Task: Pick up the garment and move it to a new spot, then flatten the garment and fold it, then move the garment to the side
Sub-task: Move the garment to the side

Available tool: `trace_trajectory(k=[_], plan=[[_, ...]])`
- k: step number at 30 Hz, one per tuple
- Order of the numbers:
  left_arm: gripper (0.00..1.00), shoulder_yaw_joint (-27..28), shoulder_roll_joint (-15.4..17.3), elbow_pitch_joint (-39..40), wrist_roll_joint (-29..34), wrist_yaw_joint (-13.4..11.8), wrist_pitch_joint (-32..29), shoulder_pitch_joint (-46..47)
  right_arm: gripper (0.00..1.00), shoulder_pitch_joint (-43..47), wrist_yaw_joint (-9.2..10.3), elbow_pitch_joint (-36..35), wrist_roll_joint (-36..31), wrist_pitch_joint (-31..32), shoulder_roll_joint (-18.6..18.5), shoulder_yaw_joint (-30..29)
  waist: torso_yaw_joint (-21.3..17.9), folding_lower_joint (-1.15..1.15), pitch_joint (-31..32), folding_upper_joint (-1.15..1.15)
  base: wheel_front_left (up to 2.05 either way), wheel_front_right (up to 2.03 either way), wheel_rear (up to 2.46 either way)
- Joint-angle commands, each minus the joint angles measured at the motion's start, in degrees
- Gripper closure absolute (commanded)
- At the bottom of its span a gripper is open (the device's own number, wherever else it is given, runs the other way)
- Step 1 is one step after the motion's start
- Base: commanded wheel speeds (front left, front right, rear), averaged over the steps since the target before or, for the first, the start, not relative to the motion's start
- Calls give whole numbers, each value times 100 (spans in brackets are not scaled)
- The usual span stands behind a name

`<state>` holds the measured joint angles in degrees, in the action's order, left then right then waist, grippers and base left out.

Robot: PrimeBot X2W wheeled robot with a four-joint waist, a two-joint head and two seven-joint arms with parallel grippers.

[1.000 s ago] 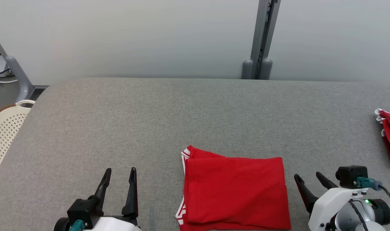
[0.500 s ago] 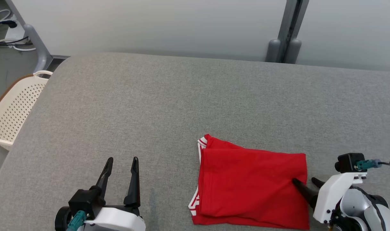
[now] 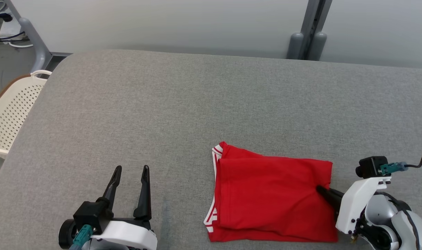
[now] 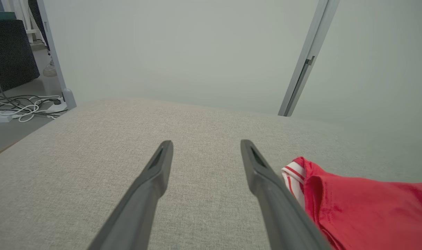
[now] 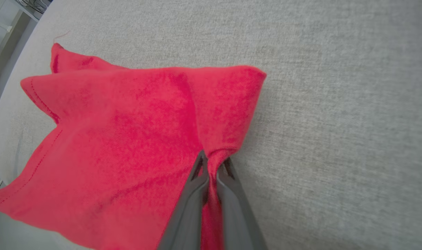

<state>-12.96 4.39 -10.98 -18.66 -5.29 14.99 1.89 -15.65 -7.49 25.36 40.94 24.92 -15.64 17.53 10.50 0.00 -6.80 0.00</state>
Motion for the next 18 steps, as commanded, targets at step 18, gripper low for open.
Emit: trace_trajectory(k=[18], plan=[[0, 50, -38, 130, 279, 153, 20, 278, 100, -611, -2, -125, -79, -434, -809, -288, -1681, 0, -367, 0, 0, 0, 0]])
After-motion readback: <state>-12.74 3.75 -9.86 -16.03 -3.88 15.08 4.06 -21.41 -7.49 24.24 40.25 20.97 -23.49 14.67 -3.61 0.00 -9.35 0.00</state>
